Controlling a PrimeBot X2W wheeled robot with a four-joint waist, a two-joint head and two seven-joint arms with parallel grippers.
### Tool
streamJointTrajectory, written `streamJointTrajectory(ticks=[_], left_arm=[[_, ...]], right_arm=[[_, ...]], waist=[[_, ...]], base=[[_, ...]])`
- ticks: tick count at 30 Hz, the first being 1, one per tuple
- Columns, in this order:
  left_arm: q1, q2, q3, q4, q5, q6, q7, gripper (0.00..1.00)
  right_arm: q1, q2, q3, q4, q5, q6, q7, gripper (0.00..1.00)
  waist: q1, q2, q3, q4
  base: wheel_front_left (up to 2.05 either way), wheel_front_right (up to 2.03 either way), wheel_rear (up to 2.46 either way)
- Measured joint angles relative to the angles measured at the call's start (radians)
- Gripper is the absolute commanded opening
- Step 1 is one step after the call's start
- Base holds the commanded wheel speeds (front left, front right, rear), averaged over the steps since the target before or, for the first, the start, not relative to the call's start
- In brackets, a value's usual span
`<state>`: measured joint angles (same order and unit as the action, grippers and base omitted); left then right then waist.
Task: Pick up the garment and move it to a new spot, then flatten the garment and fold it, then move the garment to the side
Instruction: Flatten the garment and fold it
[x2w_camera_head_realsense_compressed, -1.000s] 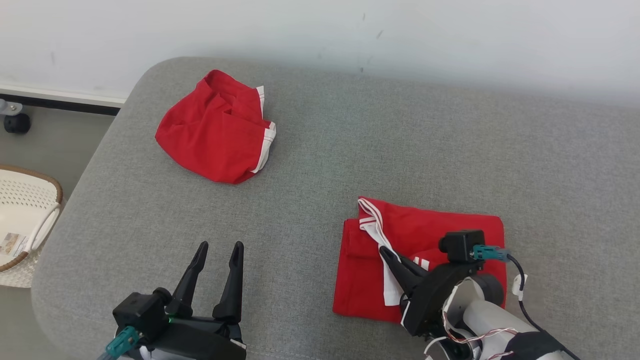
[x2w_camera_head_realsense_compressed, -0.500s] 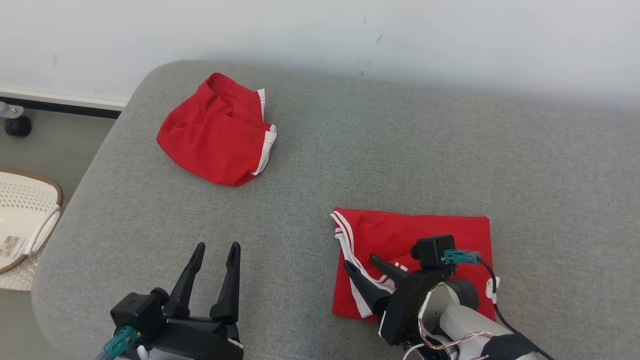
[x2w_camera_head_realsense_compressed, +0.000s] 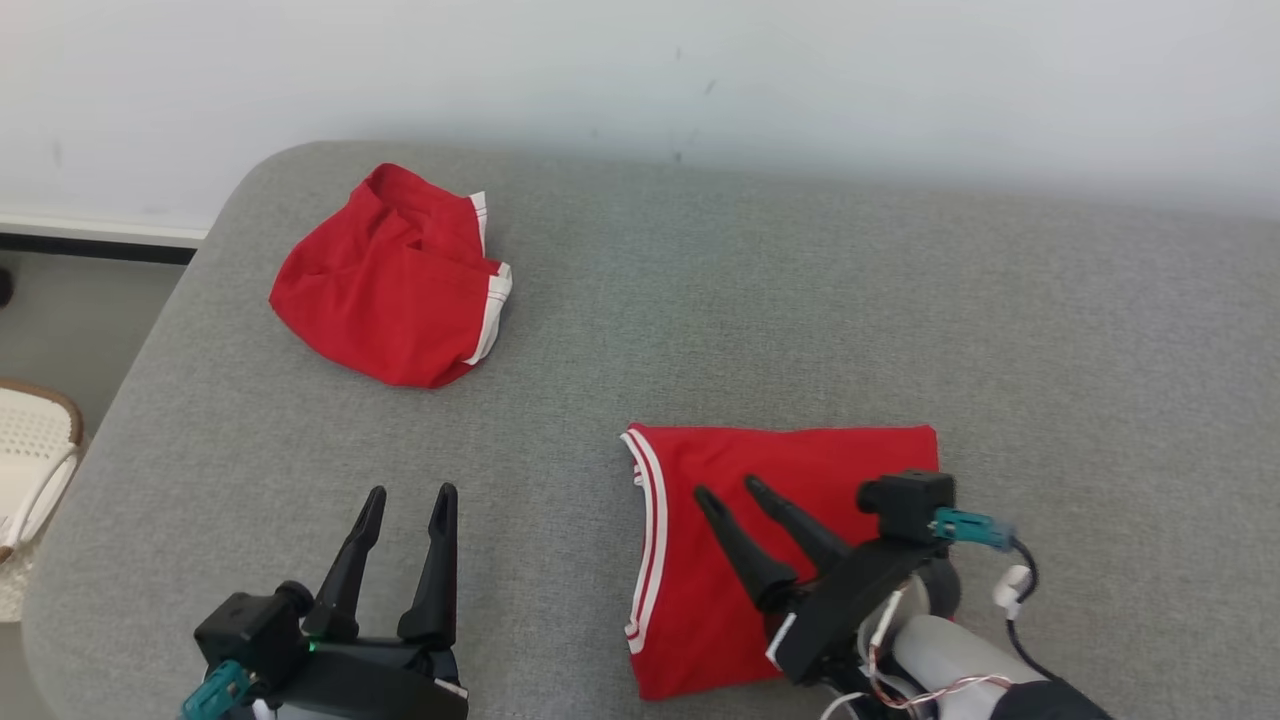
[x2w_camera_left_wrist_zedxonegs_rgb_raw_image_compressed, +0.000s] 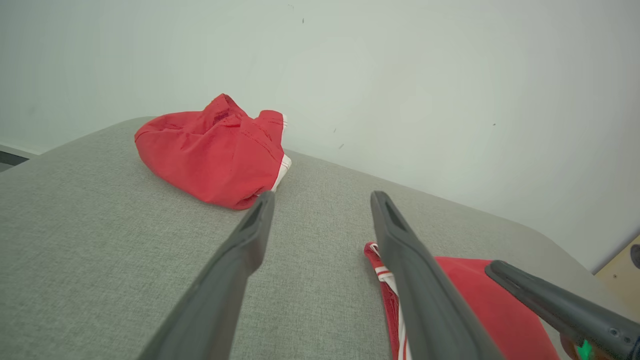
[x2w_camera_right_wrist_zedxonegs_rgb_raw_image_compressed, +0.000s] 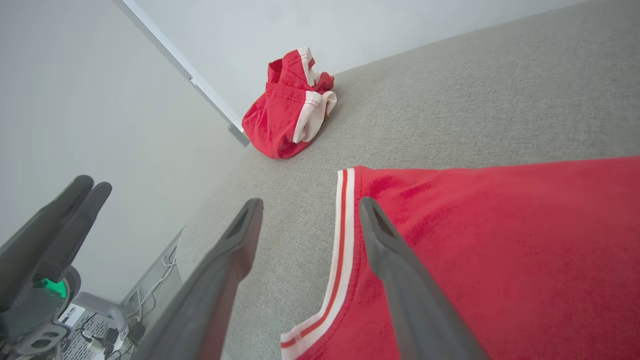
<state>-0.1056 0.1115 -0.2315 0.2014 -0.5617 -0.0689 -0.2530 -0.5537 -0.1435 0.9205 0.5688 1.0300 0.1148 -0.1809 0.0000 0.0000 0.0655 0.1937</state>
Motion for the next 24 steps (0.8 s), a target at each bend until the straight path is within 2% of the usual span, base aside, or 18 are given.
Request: streamJointTrajectory(ticks=[11,17,24], left_arm=[[0.033,0.01,0.013,-0.024,0.002,0.007,0.0,1.0],[0.033,0.009,0.015,-0.043,0.008,0.007,0.0,1.0],[0.032,0.008,0.018,-0.05,0.017,0.009,0.0,1.0]], right_arm=[[0.048,-0.128,-0.083,-0.126,-0.001,-0.002,-0.051,1.0],[0.097,-0.19,-0.129,-0.168,-0.011,-0.046,-0.059,1.0],[0.149,-0.22,-0.167,-0.199,-0.03,-0.099,-0.067,1.0]], waist=[[0.0,-0.0001,-0.011,-0.07],[0.0,0.0,-0.012,-0.111],[0.0,0.0,-0.009,-0.143]], base=[[0.0,0.0,0.0],[0.0,0.0,0.0],[0.0,0.0,0.0]])
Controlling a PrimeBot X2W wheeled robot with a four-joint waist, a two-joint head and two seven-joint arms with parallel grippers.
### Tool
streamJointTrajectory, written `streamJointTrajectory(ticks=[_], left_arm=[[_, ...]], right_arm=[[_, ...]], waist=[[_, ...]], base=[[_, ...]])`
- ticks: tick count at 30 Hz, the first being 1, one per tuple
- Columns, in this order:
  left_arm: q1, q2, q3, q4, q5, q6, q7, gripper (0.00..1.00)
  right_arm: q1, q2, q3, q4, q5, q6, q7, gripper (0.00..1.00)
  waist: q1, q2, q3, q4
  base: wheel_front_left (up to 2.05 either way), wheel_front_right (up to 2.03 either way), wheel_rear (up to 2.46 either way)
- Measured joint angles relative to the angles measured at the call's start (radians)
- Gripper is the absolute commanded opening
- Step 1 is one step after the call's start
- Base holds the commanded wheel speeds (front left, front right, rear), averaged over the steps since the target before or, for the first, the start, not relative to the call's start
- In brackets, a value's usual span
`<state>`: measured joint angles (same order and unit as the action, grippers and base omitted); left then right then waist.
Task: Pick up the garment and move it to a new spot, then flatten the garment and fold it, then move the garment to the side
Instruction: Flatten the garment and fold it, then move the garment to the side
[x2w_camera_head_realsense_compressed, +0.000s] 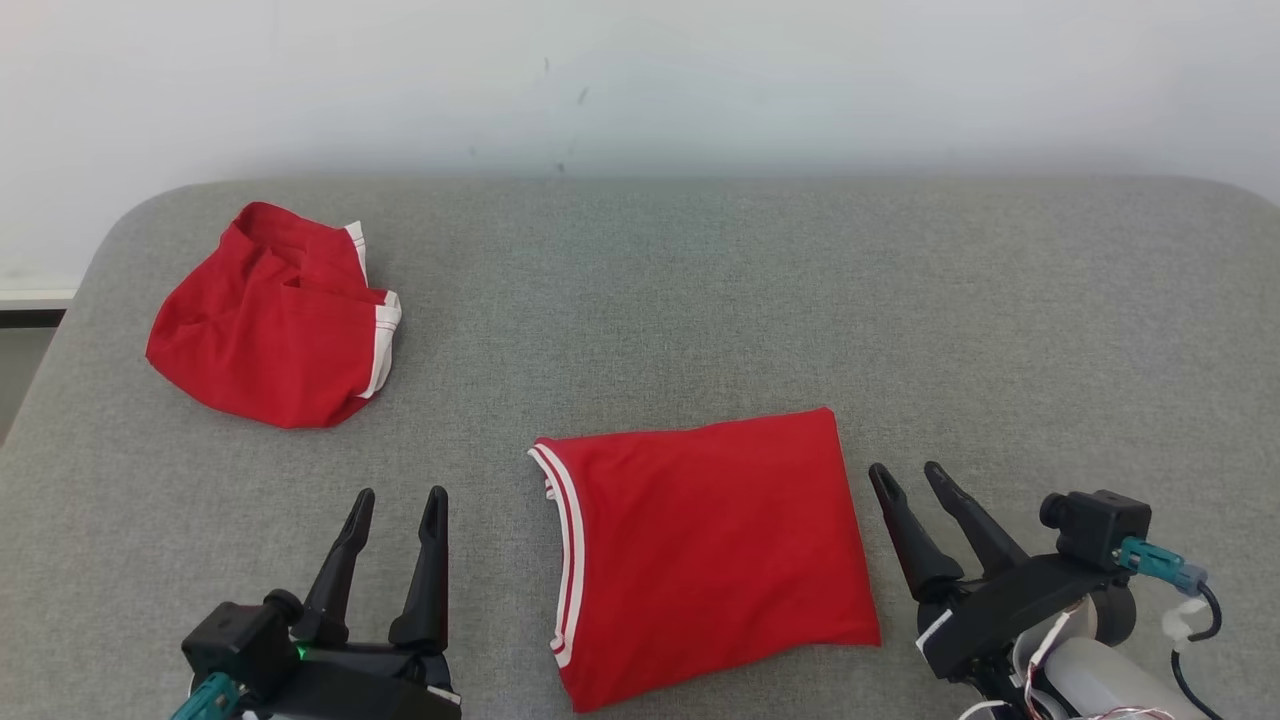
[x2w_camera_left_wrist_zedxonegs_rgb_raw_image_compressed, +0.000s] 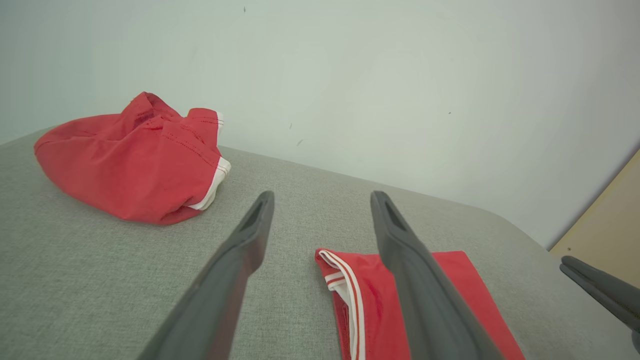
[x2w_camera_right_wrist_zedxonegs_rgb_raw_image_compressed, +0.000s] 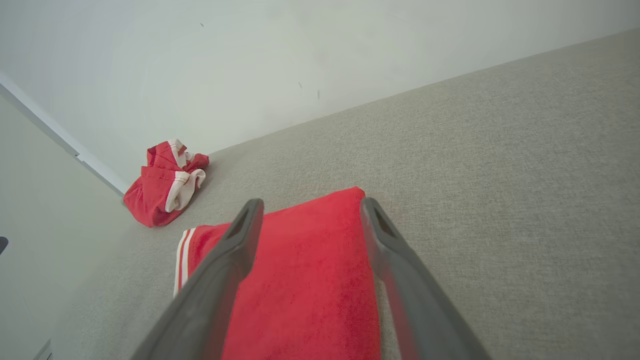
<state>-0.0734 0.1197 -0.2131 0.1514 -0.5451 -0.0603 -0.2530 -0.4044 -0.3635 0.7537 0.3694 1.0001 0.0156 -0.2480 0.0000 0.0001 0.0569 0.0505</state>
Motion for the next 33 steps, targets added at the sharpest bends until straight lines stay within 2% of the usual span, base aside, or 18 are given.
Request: streamJointTrajectory(ticks=[11,17,26,33], left_arm=[[-0.004,-0.001,-0.014,-0.013,0.011,-0.001,0.0,1.0],[-0.027,-0.002,-0.03,-0.019,0.019,-0.003,0.0,1.0],[-0.048,0.0,-0.03,-0.008,0.019,-0.011,0.0,1.0],[-0.052,0.001,-0.028,-0.005,0.019,-0.012,0.0,1.0]], right_arm=[[0.028,-0.006,-0.058,0.004,0.004,-0.033,-0.001,1.0],[0.014,0.021,-0.061,0.083,0.031,-0.033,0.0,1.0],[-0.007,0.063,-0.064,0.176,0.088,0.012,0.03,1.0],[-0.046,0.087,-0.068,0.258,0.115,0.029,0.072,1.0]], waist=[[0.0001,0.0,0.031,0.008],[0.0001,0.0,0.057,0.028],[0.0001,0.0,0.083,0.075],[0.0001,0.0,0.094,0.106]], base=[[0.0,0.0,0.0],[0.0,0.0,0.0],[0.0,0.0,0.0],[0.0,0.0,0.0]])
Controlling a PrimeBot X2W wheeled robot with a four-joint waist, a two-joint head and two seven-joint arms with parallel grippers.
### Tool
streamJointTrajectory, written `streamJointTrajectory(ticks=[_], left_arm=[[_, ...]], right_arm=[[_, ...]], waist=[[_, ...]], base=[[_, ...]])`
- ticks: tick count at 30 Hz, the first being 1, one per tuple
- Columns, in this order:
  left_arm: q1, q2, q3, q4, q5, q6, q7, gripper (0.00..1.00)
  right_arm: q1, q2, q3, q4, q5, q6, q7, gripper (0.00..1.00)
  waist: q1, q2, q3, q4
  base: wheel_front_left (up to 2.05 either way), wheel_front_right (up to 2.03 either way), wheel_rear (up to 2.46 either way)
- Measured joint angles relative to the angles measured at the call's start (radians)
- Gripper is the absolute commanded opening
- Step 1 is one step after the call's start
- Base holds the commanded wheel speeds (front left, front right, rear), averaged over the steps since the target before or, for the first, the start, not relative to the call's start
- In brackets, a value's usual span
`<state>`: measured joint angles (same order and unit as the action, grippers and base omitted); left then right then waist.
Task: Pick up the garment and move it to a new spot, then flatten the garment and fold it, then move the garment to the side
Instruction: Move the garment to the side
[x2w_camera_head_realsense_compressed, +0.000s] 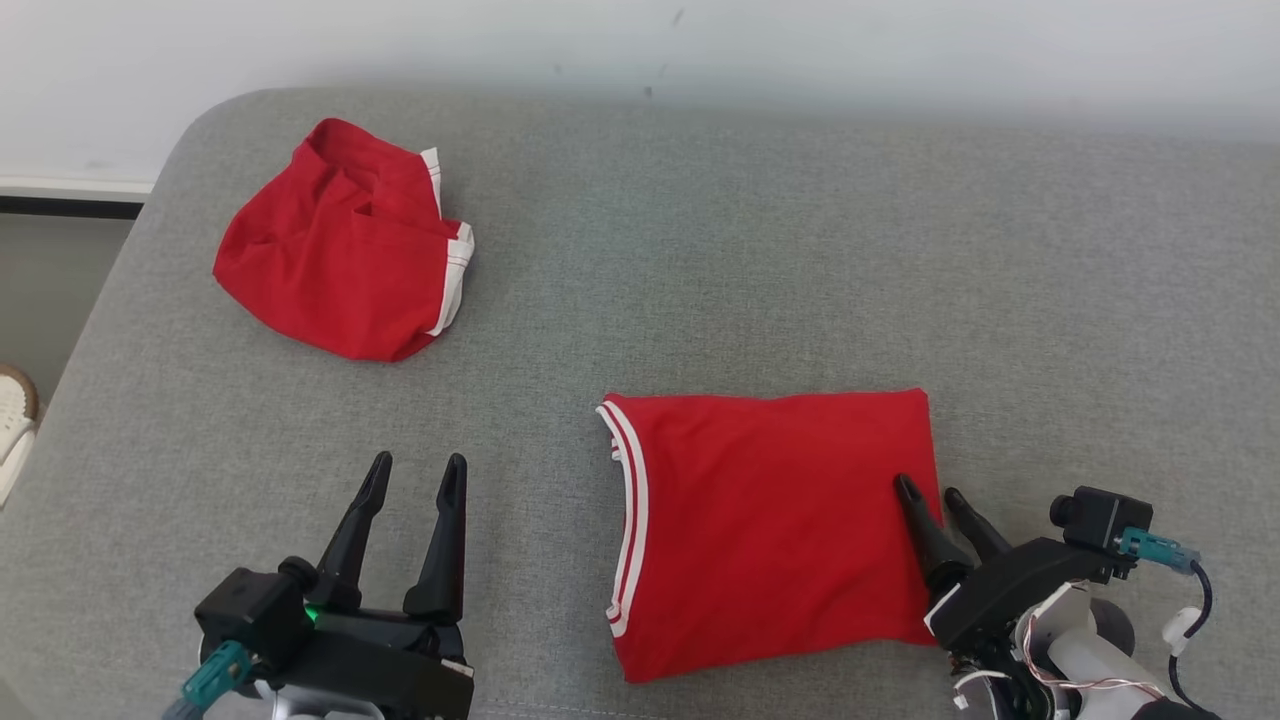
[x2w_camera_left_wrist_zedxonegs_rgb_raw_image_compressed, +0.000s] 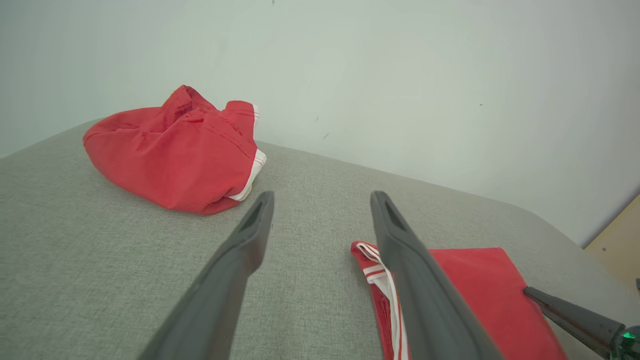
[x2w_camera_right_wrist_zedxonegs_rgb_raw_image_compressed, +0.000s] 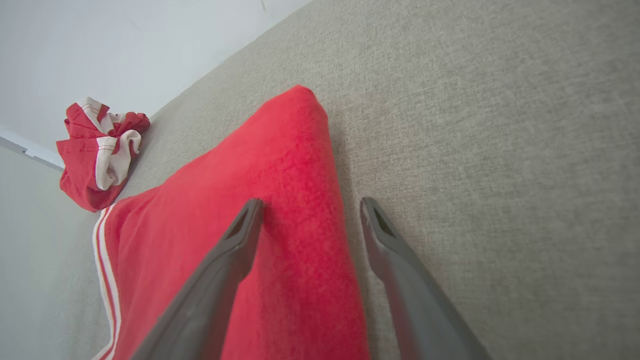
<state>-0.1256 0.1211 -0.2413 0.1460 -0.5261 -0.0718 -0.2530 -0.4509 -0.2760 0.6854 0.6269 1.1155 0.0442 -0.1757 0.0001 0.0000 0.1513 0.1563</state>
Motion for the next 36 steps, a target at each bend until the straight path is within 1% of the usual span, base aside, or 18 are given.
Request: streamJointTrajectory(ticks=[3,9,10,11,12,13,18,22,25,27,36], left_arm=[[-0.008,0.001,0.0,0.005,0.0,0.0,0.0,1.0],[-0.012,0.002,0.003,0.01,0.0,-0.008,0.0,1.0],[-0.012,0.002,0.004,0.011,0.0,-0.008,0.0,1.0],[-0.012,0.002,0.004,0.013,0.0,-0.008,0.0,1.0],[-0.012,0.002,0.004,0.016,0.0,-0.008,0.0,1.0],[-0.012,0.002,0.005,0.016,0.0,-0.008,0.0,1.0],[-0.01,0.002,0.009,0.017,0.0,-0.007,0.0,1.0],[-0.008,0.002,0.014,0.018,0.0,-0.007,0.0,1.0],[-0.007,0.002,0.015,0.018,0.0,-0.007,0.0,1.0],[-0.002,0.002,0.015,0.018,0.0,-0.007,0.0,1.0],[0.033,0.003,0.024,0.012,0.001,-0.006,0.0,1.0]], right_arm=[[-0.014,0.013,0.002,0.038,0.015,0.003,0.028,1.0],[-0.042,0.028,0.015,0.089,0.03,0.027,0.07,1.0],[-0.045,0.032,0.016,0.095,0.03,0.028,0.074,0.9],[-0.049,0.033,0.016,0.102,0.033,0.031,0.081,0.41],[-0.052,0.036,0.016,0.111,0.038,0.036,0.086,0.14],[-0.053,0.039,0.016,0.116,0.041,0.037,0.088,0.0],[-0.056,0.056,0.014,0.138,0.046,0.046,0.094,0.0],[-0.062,0.063,0.011,0.149,0.046,0.06,0.077,0.0],[-0.07,0.062,0.012,0.147,0.045,0.063,0.061,0.0],[-0.075,0.057,0.013,0.139,0.044,0.07,0.048,0.0],[-0.107,0.01,0.03,0.106,0.008,0.072,0.019,0.0]], waist=[[0.0,0.0,0.005,0.011],[-0.0002,0.0,0.006,0.024],[-0.0002,0.0,0.005,0.025],[-0.0002,0.0,0.004,0.025],[-0.0001,0.0,0.003,0.026],[-0.0002,0.0,0.0,0.026],[-0.0002,0.0,-0.008,0.023],[-0.0001,0.0,-0.018,0.013],[-0.0001,0.0,-0.026,0.004],[-0.0001,0.0,-0.031,-0.003],[-0.0002,0.0,-0.051,-0.043]], base=[[0.0,0.0,0.0],[0.0,0.0,0.0],[0.0,0.0,0.0],[0.0,0.0,0.0],[0.0,0.0,0.0],[0.0,0.0,0.0],[0.0,0.0,0.0],[0.0,0.0,0.0],[0.0,0.0,0.0],[0.0,0.0,0.0],[0.0,0.0,0.0]])
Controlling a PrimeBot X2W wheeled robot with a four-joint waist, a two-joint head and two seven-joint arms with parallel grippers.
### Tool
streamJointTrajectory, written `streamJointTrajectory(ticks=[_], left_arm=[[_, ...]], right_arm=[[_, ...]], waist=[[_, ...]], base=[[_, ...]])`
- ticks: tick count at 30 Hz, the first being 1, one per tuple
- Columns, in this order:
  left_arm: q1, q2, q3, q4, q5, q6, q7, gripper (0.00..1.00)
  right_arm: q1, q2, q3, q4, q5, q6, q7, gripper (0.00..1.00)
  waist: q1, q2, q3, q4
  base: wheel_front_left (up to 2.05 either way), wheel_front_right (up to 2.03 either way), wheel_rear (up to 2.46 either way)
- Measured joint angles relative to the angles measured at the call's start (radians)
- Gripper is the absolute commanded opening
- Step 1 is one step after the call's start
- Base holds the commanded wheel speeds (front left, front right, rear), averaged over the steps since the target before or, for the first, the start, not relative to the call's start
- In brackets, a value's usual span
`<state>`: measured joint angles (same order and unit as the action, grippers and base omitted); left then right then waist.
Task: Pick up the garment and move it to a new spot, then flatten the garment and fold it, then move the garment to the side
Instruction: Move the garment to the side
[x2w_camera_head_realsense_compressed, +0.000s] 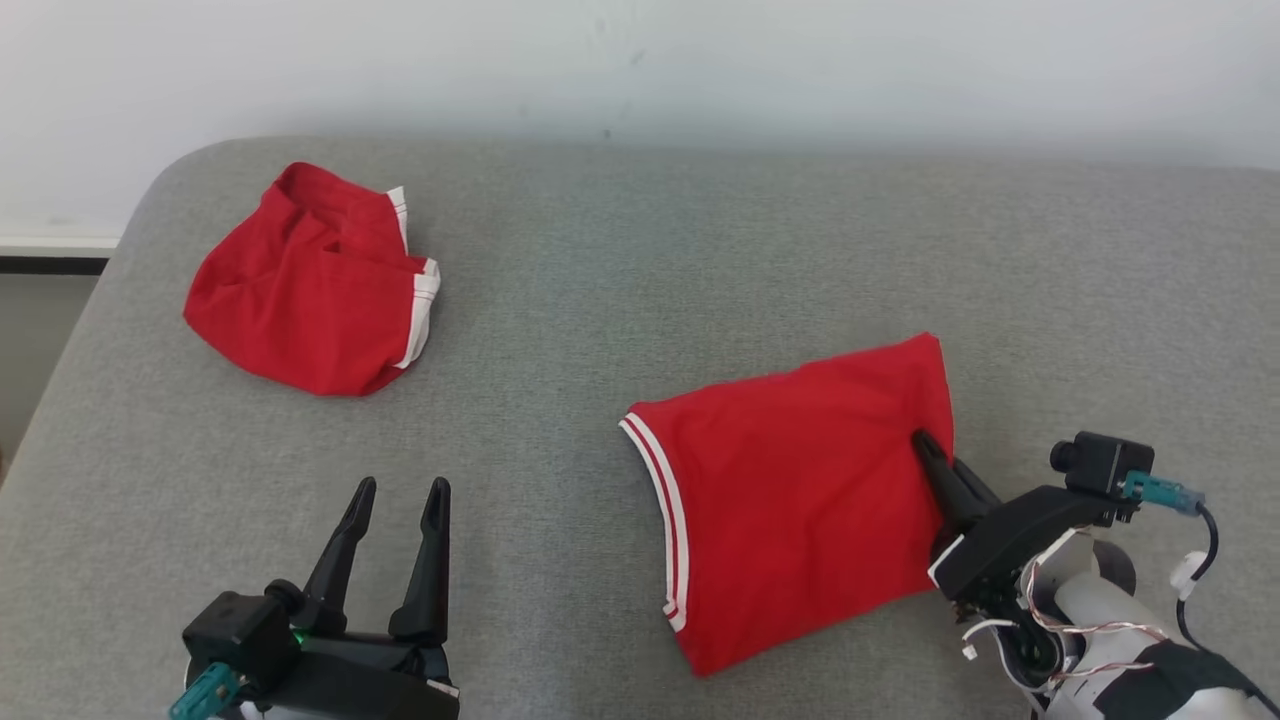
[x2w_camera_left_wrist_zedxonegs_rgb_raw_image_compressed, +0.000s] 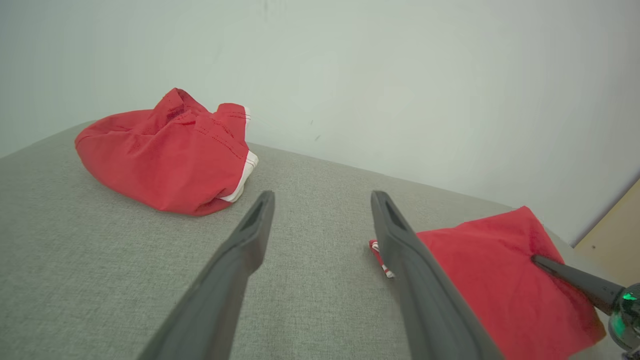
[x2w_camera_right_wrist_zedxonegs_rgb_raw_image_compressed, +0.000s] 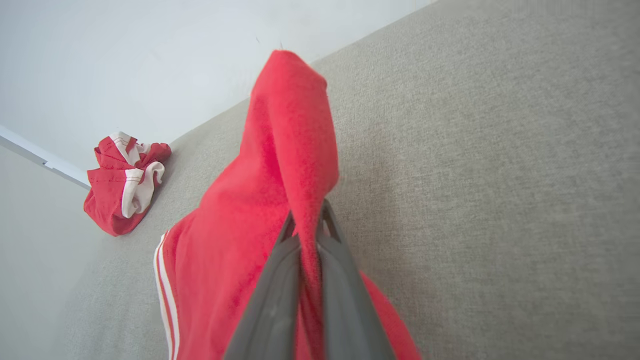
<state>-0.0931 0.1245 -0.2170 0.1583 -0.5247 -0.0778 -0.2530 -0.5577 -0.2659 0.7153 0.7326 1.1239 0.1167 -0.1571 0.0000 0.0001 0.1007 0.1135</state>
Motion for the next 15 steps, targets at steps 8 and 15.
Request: streamJointTrajectory(ticks=[8,15], left_arm=[[0.004,0.002,-0.007,-0.045,0.027,-0.001,0.0,1.0],[0.002,0.017,-0.015,-0.077,0.037,-0.002,0.0,1.0]], right_arm=[[-0.055,-0.065,0.001,-0.038,-0.017,0.007,-0.004,0.0],[-0.147,-0.135,0.001,-0.063,-0.044,0.007,0.007,0.0]], waist=[[0.0,0.0,0.004,-0.055],[0.0001,0.0,0.047,-0.088]], base=[[0.0,0.0,0.0],[0.0,0.0,0.0]])
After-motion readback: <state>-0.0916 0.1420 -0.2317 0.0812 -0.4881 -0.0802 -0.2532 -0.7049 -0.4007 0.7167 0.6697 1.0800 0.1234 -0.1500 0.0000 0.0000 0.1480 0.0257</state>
